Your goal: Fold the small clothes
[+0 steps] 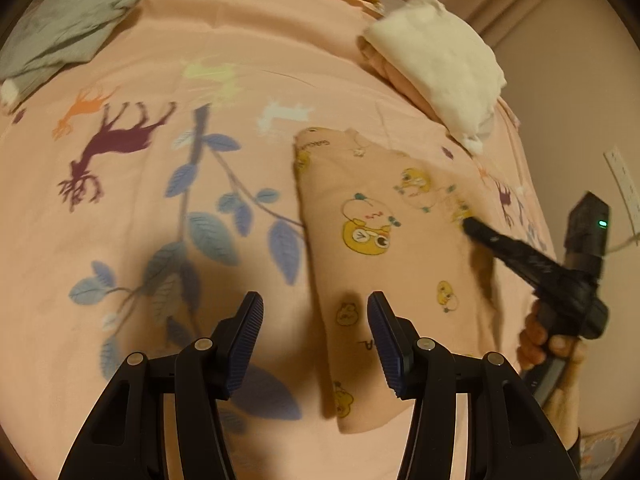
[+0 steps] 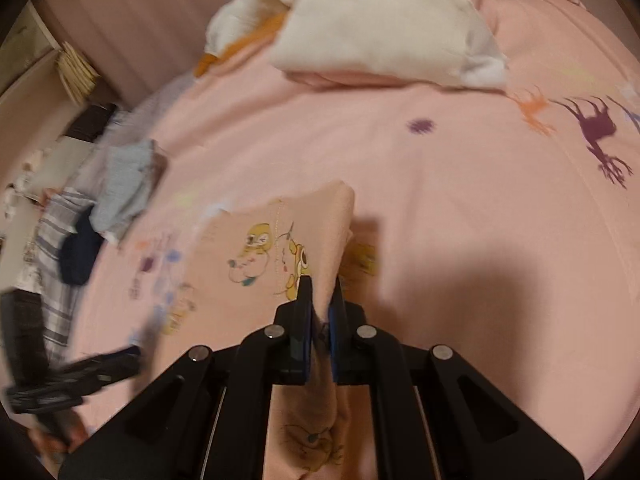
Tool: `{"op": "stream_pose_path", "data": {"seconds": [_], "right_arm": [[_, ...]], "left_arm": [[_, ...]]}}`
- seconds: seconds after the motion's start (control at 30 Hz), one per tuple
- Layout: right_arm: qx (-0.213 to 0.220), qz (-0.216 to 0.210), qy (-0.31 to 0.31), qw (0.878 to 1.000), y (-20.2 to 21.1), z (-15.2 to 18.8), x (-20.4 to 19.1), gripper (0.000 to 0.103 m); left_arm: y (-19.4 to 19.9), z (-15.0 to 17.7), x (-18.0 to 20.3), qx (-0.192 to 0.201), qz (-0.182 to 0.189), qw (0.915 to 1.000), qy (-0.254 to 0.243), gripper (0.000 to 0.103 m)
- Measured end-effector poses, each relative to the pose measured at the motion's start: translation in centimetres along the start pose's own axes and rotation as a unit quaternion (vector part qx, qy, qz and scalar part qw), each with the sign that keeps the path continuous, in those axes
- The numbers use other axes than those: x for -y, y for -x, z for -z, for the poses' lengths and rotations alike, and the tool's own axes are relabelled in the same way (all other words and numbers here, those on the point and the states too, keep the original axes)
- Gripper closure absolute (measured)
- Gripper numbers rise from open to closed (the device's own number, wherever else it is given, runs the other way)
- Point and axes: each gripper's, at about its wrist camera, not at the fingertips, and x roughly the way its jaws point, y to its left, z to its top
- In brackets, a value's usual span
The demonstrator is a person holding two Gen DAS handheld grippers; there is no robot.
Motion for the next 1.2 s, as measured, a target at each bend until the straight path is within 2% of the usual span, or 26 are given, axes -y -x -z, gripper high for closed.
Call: {"op": "stream_pose_path", "data": {"seconds": [0.1,0.13,0.23,0.3,0.33,0.37,0.43,0.53,0.6,0.67,0.77,0.9,0.97,1.07,1.2], "right_arm": [[-0.012,0.014,-0.002,1.000,-0.4,0.5,0.5,0.085],[-0.005,0.021,-0.001,1.000,0.0,0.5,0.5,0.078],[0.057,0.046,0.034,0.997,3.1,0.9,-0.5,0.078],[0.074,0.013,0.062,0.995,5.1,1.6,-1.6,0.078],[0.071,-0.008,0.074,0.995,5.8,2.1,-2.0,0.081],[0.064,-0.025,0.092,0.993,6.3,2.9,-2.6,0.083],[0.050,-0.042,0.123,0.990,6.6,4.5,-3.5,0.089],[0.016,-0.037,0.155,0.987,5.5,6.9,-4.2,0.092],[-0.012,-0.009,0.171,0.985,4.0,8.6,-4.0,0.092],[-0.021,0.003,0.172,0.985,3.6,9.4,-3.4,0.096],[-0.029,-0.001,0.159,0.987,3.5,9.9,-2.4,0.096],[-0.039,-0.018,0.145,0.989,4.7,9.6,-1.9,0.089],[-0.023,-0.046,0.131,0.990,6.1,9.1,-1.8,0.078],[0.011,-0.069,0.113,0.991,6.9,7.0,-2.0,0.077],[0.031,-0.050,0.103,0.993,4.1,2.6,-2.6,0.077]], "left_arm": [[-0.5,-0.1,1.7,0.002,-0.002,0.9997,-0.026,0.051],[-0.6,-0.1,2.2,0.004,-0.002,0.9993,-0.036,0.051],[-0.8,0.3,3.9,0.020,-0.007,0.9968,-0.077,0.051],[-0.9,0.7,4.6,0.028,-0.012,0.9944,-0.101,0.053],[-1.0,1.0,4.8,0.032,-0.014,0.9932,-0.111,0.057],[-1.1,1.3,5.1,0.034,-0.016,0.9922,-0.119,0.067],[-1.2,2.1,5.3,0.039,-0.021,0.9902,-0.132,0.075],[-1.6,3.4,5.3,0.037,-0.026,0.9880,-0.148,0.075],[-2.0,4.2,5.1,0.030,-0.035,0.9871,-0.154,0.075],[-2.6,5.1,4.8,0.020,-0.037,0.9868,-0.157,0.075],[-2.5,6.4,4.7,0.024,-0.044,0.9834,-0.174,0.075],[-1.3,6.7,4.1,0.025,-0.027,0.9860,-0.163,0.075],[-0.4,6.4,3.7,0.032,-0.021,0.9877,-0.151,0.075],[0.5,5.2,3.6,0.049,-0.014,0.9890,-0.139,0.075],[0.3,3.0,4.3,0.063,-0.008,0.9894,-0.131,0.075]]}}
